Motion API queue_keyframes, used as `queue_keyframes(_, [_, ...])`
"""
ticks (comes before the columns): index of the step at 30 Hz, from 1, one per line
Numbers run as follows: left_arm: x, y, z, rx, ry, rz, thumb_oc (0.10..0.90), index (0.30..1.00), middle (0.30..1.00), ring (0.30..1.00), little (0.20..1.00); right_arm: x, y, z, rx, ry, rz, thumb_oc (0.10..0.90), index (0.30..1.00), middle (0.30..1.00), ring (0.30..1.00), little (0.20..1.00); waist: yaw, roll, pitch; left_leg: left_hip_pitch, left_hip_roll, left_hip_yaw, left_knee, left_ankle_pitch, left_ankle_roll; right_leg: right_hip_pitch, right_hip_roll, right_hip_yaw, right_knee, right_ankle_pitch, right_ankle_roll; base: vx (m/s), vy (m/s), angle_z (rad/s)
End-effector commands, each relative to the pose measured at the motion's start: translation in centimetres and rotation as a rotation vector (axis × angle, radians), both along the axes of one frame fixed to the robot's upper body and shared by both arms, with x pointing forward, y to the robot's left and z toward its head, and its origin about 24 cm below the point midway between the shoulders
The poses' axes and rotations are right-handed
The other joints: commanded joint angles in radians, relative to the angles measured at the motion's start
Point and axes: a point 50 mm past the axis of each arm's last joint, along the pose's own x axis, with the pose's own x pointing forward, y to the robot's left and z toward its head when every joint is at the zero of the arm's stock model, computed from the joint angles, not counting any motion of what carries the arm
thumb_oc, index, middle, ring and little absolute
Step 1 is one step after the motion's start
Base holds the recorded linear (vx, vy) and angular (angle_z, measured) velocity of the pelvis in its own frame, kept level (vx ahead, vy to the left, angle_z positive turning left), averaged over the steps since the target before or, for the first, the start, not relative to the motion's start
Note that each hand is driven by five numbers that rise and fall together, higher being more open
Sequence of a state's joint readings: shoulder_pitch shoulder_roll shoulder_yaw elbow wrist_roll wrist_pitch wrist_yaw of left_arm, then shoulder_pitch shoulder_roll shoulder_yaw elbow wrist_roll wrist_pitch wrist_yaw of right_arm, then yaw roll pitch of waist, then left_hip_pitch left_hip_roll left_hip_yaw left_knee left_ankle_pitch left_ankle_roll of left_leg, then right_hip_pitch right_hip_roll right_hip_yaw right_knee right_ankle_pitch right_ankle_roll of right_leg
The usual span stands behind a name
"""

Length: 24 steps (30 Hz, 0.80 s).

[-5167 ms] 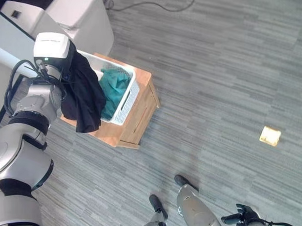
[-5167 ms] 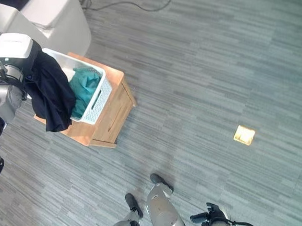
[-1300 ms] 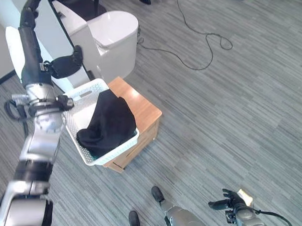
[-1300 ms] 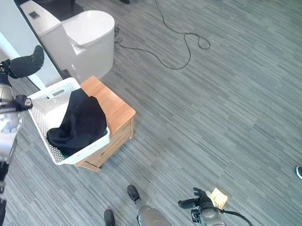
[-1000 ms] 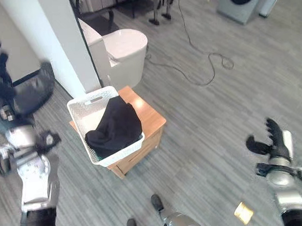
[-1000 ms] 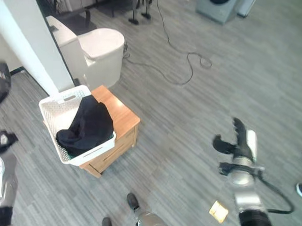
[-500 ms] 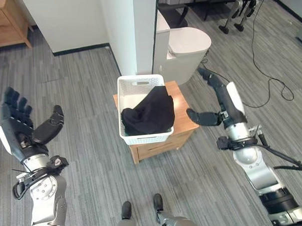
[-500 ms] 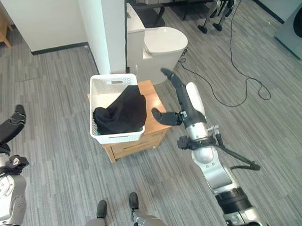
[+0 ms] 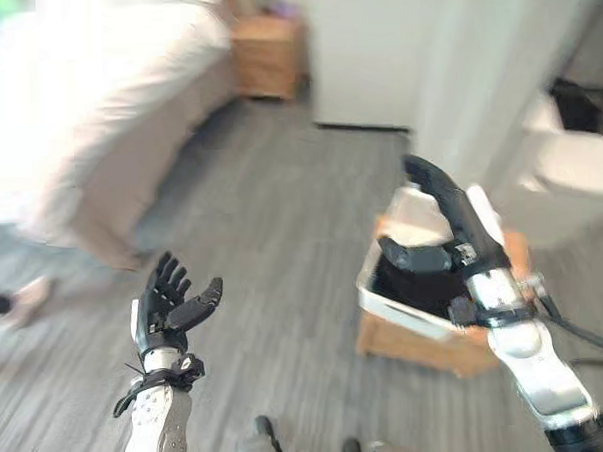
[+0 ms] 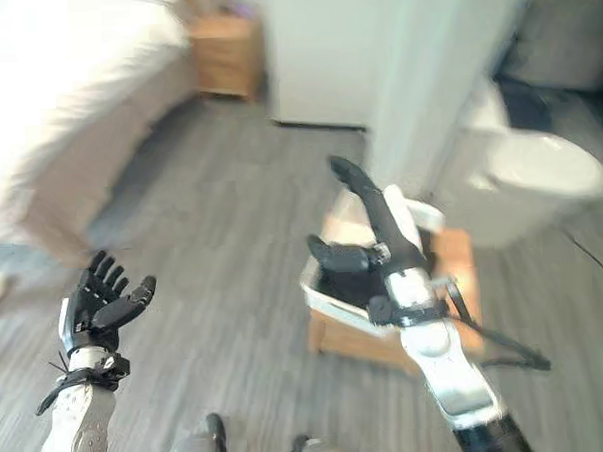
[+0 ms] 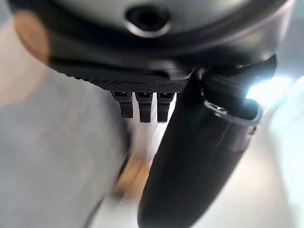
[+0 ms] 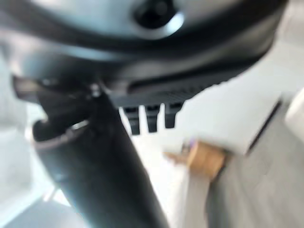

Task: Pick up bed clothes into laundry basket.

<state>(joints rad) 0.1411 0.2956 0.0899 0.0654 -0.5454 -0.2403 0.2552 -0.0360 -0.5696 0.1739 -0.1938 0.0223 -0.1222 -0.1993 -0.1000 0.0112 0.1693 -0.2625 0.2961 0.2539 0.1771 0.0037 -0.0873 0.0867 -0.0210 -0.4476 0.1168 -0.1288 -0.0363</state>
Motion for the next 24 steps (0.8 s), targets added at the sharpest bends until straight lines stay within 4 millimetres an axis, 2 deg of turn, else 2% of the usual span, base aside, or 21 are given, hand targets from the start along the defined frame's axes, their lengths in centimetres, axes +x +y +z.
queue_keyframes(1, [-0.1,3.6,7.4,0.354,-0.179,-0.037,0.800,0.900,0.900,0.900,0.900,2.2,0.9,5.1,0.034,-0.248,0.024,0.800,0.900,0.900,0.900,0.900,0.113,-0.073,0.003,0.088,0.089,-0.003,-0.233,0.110,-0.123,0.000,-0.206,0.163,-0.204,0.087,0.231,0.04,0.501,1.62])
queue_keyframes(2, [0.4,3.2,7.6,0.384,-0.181,-0.078,0.800,0.900,0.900,0.900,0.900,2.3,1.2,5.4,0.033,-0.265,0.034,0.800,0.900,0.900,0.900,0.900,0.122,-0.071,0.014,0.071,0.061,-0.026,-0.218,0.108,-0.116,-0.013,-0.237,0.153,-0.204,0.113,0.239,0.02,0.365,1.75])
queue_keyframes(3, [0.8,3.0,8.2,0.427,-0.194,-0.086,0.800,0.900,0.900,0.900,0.900,2.3,1.1,5.8,0.047,-0.289,0.019,0.800,0.900,0.900,0.900,0.900,0.117,-0.079,0.020,0.044,0.022,-0.052,-0.204,0.091,-0.101,-0.038,-0.244,0.193,-0.203,0.132,0.245,-0.01,0.214,2.11])
queue_keyframes(4, [1.3,2.8,8.3,0.487,-0.181,-0.074,0.800,0.900,0.900,0.900,0.900,2.3,2.2,6.0,0.079,-0.298,0.054,0.800,0.900,0.900,0.900,0.900,0.106,-0.096,0.021,0.026,-0.020,-0.072,-0.201,0.072,-0.080,-0.074,-0.239,0.276,-0.204,0.157,0.254,0.04,0.177,2.01])
queue_keyframes(6, [1.8,3.7,9.4,0.497,-0.216,-0.048,0.800,0.900,0.900,0.900,0.900,2.8,3.9,6.7,0.094,-0.338,0.108,0.800,0.900,0.900,0.900,0.900,0.136,-0.106,0.024,0.037,-0.096,-0.116,-0.228,0.051,-0.034,-0.104,-0.172,0.511,-0.204,0.097,0.247,0.15,0.319,2.10])
queue_keyframes(7, [1.7,4.3,10.2,0.486,-0.255,-0.010,0.800,0.900,0.900,0.900,0.900,3.0,3.9,7.0,0.087,-0.345,0.111,0.800,0.900,0.900,0.900,0.900,0.154,-0.111,0.026,0.047,-0.129,-0.133,-0.239,0.045,-0.016,-0.104,-0.135,0.606,-0.203,0.065,0.238,0.23,0.398,2.05])
queue_keyframes(8, [2.0,4.3,10.4,0.458,-0.277,0.007,0.800,0.900,0.900,0.900,0.900,3.3,4.2,7.4,0.085,-0.355,0.115,0.800,0.900,0.900,0.900,0.900,0.167,-0.116,0.035,0.057,-0.164,-0.152,-0.244,0.043,0.001,-0.104,-0.095,0.680,-0.194,0.046,0.223,0.19,0.356,1.61])
queue_keyframes(10, [2.5,3.9,9.5,0.434,-0.246,-0.003,0.800,0.900,0.900,0.900,0.900,3.6,4.0,7.7,0.067,-0.359,0.101,0.800,0.900,0.900,0.900,0.900,0.148,-0.123,0.036,0.077,-0.208,-0.175,-0.249,0.034,0.020,-0.105,-0.037,0.762,-0.163,0.035,0.203,0.10,0.223,1.64])
queue_keyframes(11, [2.5,3.9,9.5,0.433,-0.246,-0.003,0.800,0.900,0.900,0.900,0.900,3.6,4.0,7.7,0.067,-0.360,0.101,0.800,0.900,0.900,0.900,0.900,0.149,-0.122,0.037,0.079,-0.208,-0.174,-0.249,0.034,0.020,-0.105,-0.037,0.763,-0.161,0.034,0.203,0.09,0.202,1.72])
queue_keyframes(12, [2.9,3.5,9.4,0.439,-0.242,-0.030,0.800,0.900,0.900,0.900,0.900,3.6,3.4,8.0,0.055,-0.373,0.076,0.800,0.900,0.900,0.900,0.900,0.125,-0.129,0.035,0.090,-0.230,-0.186,-0.253,0.030,0.030,-0.118,0.019,0.805,-0.144,0.026,0.196,0.08,0.182,1.53])
queue_keyframes(13, [3.0,3.1,9.4,0.436,-0.245,-0.056,0.800,0.900,0.900,0.900,0.900,3.5,3.0,8.1,0.058,-0.371,0.066,0.800,0.900,0.900,0.900,0.900,0.105,-0.133,0.033,0.100,-0.240,-0.192,-0.256,0.024,0.034,-0.131,0.047,0.816,-0.132,0.026,0.188,0.09,0.235,1.22])
queue_keyframes(14, [2.9,3.1,9.3,0.427,-0.243,-0.049,0.800,0.900,0.900,0.900,0.900,3.3,2.7,8.2,0.069,-0.377,0.054,0.800,0.900,0.900,0.900,0.900,0.106,-0.131,0.031,0.106,-0.256,-0.196,-0.256,0.021,0.042,-0.123,0.049,0.804,-0.146,0.029,0.174,0.04,0.144,0.88])
queue_keyframes(16, [3.1,2.1,9.3,0.446,-0.237,-0.127,0.800,0.900,0.900,0.900,0.900,3.4,1.2,7.5,0.079,-0.344,-0.010,0.800,0.900,0.900,0.900,0.900,0.070,-0.140,0.022,0.114,-0.264,-0.202,-0.254,0.022,0.033,-0.117,0.043,0.800,-0.143,0.046,0.198,0.05,0.117,0.50])
queue_keyframes(18, [3.1,1.5,8.2,0.438,-0.193,-0.178,0.800,0.900,0.900,0.900,0.900,3.0,-1.4,5.5,0.098,-0.253,-0.111,0.800,0.900,0.900,0.900,0.900,0.043,-0.134,0.004,0.118,-0.273,-0.212,-0.261,0.015,0.038,-0.109,0.057,0.815,-0.171,0.053,0.207,0.06,0.109,0.33])
queue_keyframes(19, [3.1,1.5,8.1,0.437,-0.192,-0.182,0.800,0.900,0.900,0.900,0.900,3.0,-1.5,5.5,0.097,-0.251,-0.113,0.800,0.900,0.900,0.900,0.900,0.046,-0.133,0.001,0.117,-0.273,-0.212,-0.261,0.014,0.039,-0.109,0.057,0.815,-0.173,0.054,0.207,0.13,0.182,0.17])
queue_keyframes(20, [3.0,1.5,7.2,0.454,-0.141,-0.212,0.800,0.900,0.900,0.900,0.900,1.8,-4.0,3.2,0.120,-0.162,-0.222,0.800,0.900,0.900,0.900,0.900,0.018,-0.121,-0.011,0.125,-0.276,-0.207,-0.264,0.008,0.043,-0.106,0.062,0.835,-0.170,0.059,0.219,0.14,0.170,0.00])
queue_keyframes(22, [3.0,1.5,6.4,0.457,-0.097,-0.221,0.800,0.900,0.900,0.900,0.900,0.6,-5.5,1.2,0.127,-0.087,-0.299,0.800,0.900,0.900,0.900,0.900,0.008,-0.107,-0.026,0.131,-0.282,-0.216,-0.262,0.003,0.051,-0.112,0.068,0.867,-0.157,0.060,0.226,0.16,0.154,-0.09])
queue_keyframes(23, [2.6,3.4,6.3,0.451,-0.076,-0.163,0.800,0.900,0.900,0.900,0.900,0.5,-6.3,0.9,0.142,-0.078,-0.331,0.800,0.900,0.900,0.900,0.900,0.019,-0.096,-0.034,0.133,-0.284,-0.225,-0.261,0.005,0.054,-0.114,0.067,0.876,-0.155,0.059,0.226,0.14,0.084,-0.13])
queue_keyframes(24, [3.0,3.0,6.5,0.457,-0.080,-0.174,0.800,0.900,0.900,0.900,0.900,0.4,-6.6,0.1,0.158,-0.047,-0.351,0.800,0.900,0.900,0.900,0.900,0.011,-0.091,-0.048,0.138,-0.284,-0.228,-0.261,0.001,0.056,-0.113,0.068,0.887,-0.151,0.055,0.225,0.13,0.073,-0.09])
